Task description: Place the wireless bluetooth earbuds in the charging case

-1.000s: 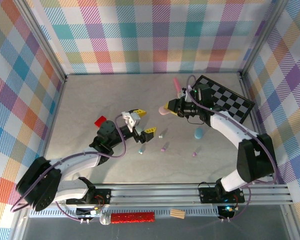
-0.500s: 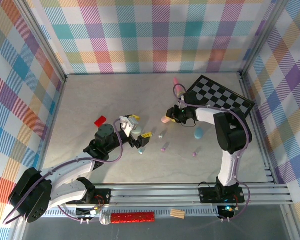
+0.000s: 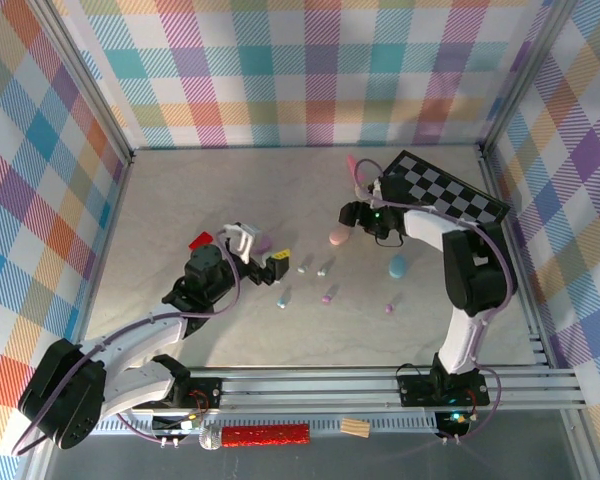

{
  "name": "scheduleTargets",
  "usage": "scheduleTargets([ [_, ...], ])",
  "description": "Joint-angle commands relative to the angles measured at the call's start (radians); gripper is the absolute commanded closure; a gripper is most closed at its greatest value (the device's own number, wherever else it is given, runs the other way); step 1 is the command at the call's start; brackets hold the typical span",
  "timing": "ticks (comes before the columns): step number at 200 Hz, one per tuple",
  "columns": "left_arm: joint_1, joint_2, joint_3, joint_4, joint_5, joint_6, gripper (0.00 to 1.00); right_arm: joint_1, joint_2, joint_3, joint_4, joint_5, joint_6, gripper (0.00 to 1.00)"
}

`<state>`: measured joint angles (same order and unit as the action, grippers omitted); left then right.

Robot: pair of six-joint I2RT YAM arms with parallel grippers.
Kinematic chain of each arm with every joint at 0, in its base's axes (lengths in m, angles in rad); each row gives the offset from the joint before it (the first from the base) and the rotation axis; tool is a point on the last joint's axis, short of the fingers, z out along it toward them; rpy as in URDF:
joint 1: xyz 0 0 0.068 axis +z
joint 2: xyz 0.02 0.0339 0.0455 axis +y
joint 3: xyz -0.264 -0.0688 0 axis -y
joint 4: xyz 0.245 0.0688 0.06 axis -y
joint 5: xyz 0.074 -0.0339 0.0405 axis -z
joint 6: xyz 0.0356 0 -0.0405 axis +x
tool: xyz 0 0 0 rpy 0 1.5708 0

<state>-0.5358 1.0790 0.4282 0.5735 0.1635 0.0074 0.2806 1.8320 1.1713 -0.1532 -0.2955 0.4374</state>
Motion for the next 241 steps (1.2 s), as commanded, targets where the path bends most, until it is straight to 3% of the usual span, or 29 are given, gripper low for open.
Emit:
scheduleTargets([
  [1, 0.076, 0.015, -0.005, -0.029, -0.109, -0.195, 0.05, 0.028, -0.092, 0.015, -0.083, -0.061, -0.252, 0.14],
  [28, 0.186, 0.025, -0.025, -0.059, -0.163, -0.376, 0.05, 0.130, -0.130, 0.034, -0.176, 0.003, -0.541, 0.08],
  [54, 0.278, 0.008, -0.049, -0.084, -0.148, -0.518, 0.04, 0.222, -0.124, 0.043, -0.199, -0.020, -0.760, 0.06],
  [105, 0.364, -0.026, -0.070, -0.131, -0.100, -0.625, 0.03, 0.402, -0.003, 0.114, -0.215, -0.041, -1.100, 0.06],
  [175, 0.383, -0.090, -0.078, -0.182, -0.087, -0.588, 0.02, 0.440, 0.217, 0.311, -0.262, -0.027, -1.238, 0.10],
  [241, 0.407, -0.143, -0.097, -0.236, -0.127, -0.585, 0.02, 0.465, 0.358, 0.483, -0.379, 0.024, -1.263, 0.23],
])
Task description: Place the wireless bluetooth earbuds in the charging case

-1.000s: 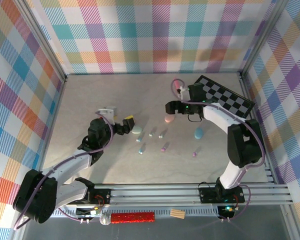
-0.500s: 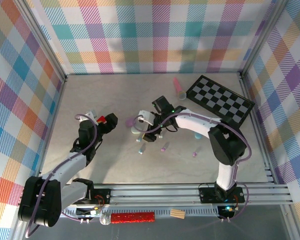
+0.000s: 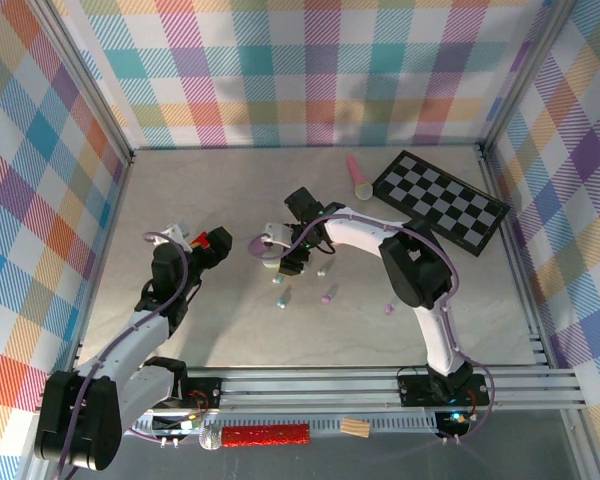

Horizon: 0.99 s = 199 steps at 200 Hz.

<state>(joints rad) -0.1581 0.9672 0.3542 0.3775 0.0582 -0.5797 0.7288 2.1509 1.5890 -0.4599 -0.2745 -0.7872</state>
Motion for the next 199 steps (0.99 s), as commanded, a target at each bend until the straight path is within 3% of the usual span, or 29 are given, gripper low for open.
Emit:
scheduleTargets([
  [1, 0.031, -0.032, -0.024, -0.040, -0.023, 0.002, 0.02, 0.017, 0.042, 0.067, -0.075, 0.005, -0.039, 0.23],
  [54, 0.068, -0.072, -0.041, -0.055, -0.008, -0.011, 0.02, 0.043, 0.117, 0.153, -0.144, 0.064, -0.061, 0.29],
  [131, 0.076, -0.089, -0.045, -0.061, 0.002, 0.004, 0.02, 0.045, 0.127, 0.169, -0.164, 0.075, -0.061, 0.59],
  [199, 0.076, -0.107, -0.032, -0.088, 0.007, 0.102, 0.00, 0.040, 0.001, 0.070, -0.104, 0.041, -0.028, 0.63],
])
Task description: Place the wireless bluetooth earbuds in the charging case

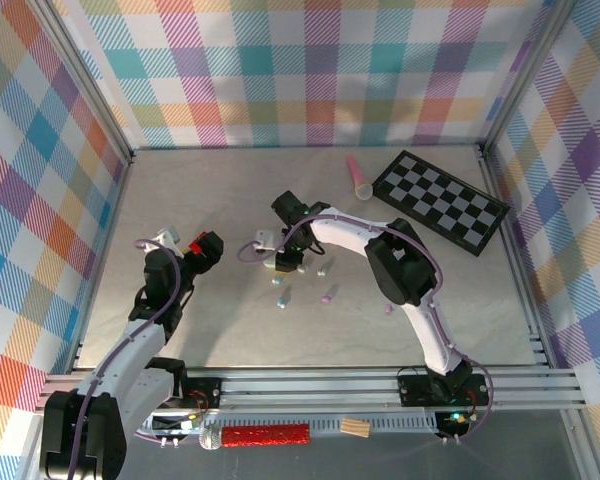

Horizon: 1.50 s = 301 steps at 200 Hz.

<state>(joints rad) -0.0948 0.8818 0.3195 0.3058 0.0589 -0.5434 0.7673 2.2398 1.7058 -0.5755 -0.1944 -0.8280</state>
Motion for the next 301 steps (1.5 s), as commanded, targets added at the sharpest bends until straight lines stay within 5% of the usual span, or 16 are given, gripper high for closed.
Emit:
scheduleTargets([
  [1, 0.012, -0.022, 0.003, -0.016, 0.007, 0.067, 0.00, 0.001, -0.091, -0.049, 0.013, -0.040, 0.013, 0.63],
  [55, -0.033, -0.040, 0.012, 0.055, 0.072, 0.196, 0.00, -0.020, -0.279, -0.206, 0.052, -0.085, 0.067, 0.63],
  [107, -0.238, -0.042, 0.010, 0.232, 0.127, 0.448, 0.00, -0.080, -0.570, -0.430, 0.089, -0.129, 0.155, 0.64],
  [143, -0.370, -0.003, 0.090, 0.159, 0.280, 0.663, 0.00, -0.116, -0.744, -0.507, 0.011, -0.167, 0.170, 0.64],
  [222, -0.421, 0.144, 0.353, -0.171, 0.739, 0.844, 0.10, -0.131, -0.941, -0.497, -0.185, -0.384, 0.162, 0.69],
  [301, -0.509, 0.252, 0.477, -0.296, 0.867, 0.912, 0.22, -0.128, -0.932, -0.456, -0.202, -0.528, 0.142, 0.69],
])
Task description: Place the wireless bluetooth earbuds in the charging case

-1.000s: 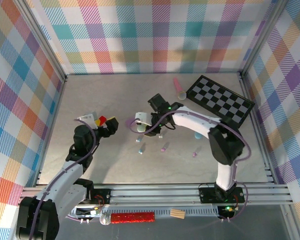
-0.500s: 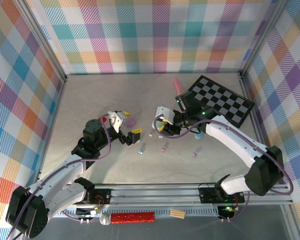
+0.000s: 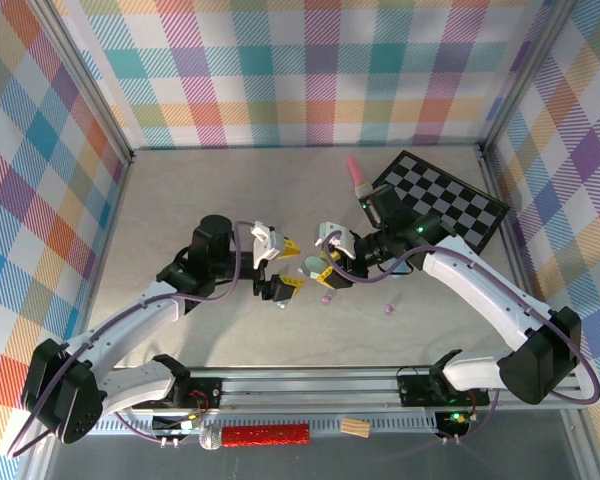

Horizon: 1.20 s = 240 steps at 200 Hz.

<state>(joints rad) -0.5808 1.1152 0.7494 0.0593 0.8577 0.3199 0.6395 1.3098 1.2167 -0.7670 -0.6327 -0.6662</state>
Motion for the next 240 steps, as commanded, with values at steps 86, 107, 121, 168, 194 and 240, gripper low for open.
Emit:
scheduleTargets([
  [86, -0.058, 0.091, 0.083, 0.018, 0.067, -0.022, 0.40, -0.002, 0.002, 0.026, 0.008, -0.080, -0.013, 0.69],
  [107, -0.060, 0.104, 0.088, 0.035, 0.070, -0.047, 0.44, -0.001, 0.000, 0.018, 0.016, -0.068, -0.013, 0.71],
  [121, -0.060, 0.108, 0.086, 0.052, 0.075, -0.066, 0.46, -0.001, 0.002, 0.015, 0.021, -0.047, -0.010, 0.72],
  [168, -0.060, 0.102, 0.079, 0.074, 0.081, -0.077, 0.47, -0.001, 0.005, 0.003, 0.024, -0.003, -0.015, 0.72],
  [194, -0.060, 0.088, 0.071, 0.077, 0.074, -0.075, 0.47, -0.001, 0.009, -0.002, 0.018, 0.008, -0.021, 0.72],
  [240, -0.060, 0.062, 0.055, 0.082, 0.075, -0.067, 0.46, -0.001, 0.005, -0.002, 0.008, -0.001, -0.032, 0.72],
])
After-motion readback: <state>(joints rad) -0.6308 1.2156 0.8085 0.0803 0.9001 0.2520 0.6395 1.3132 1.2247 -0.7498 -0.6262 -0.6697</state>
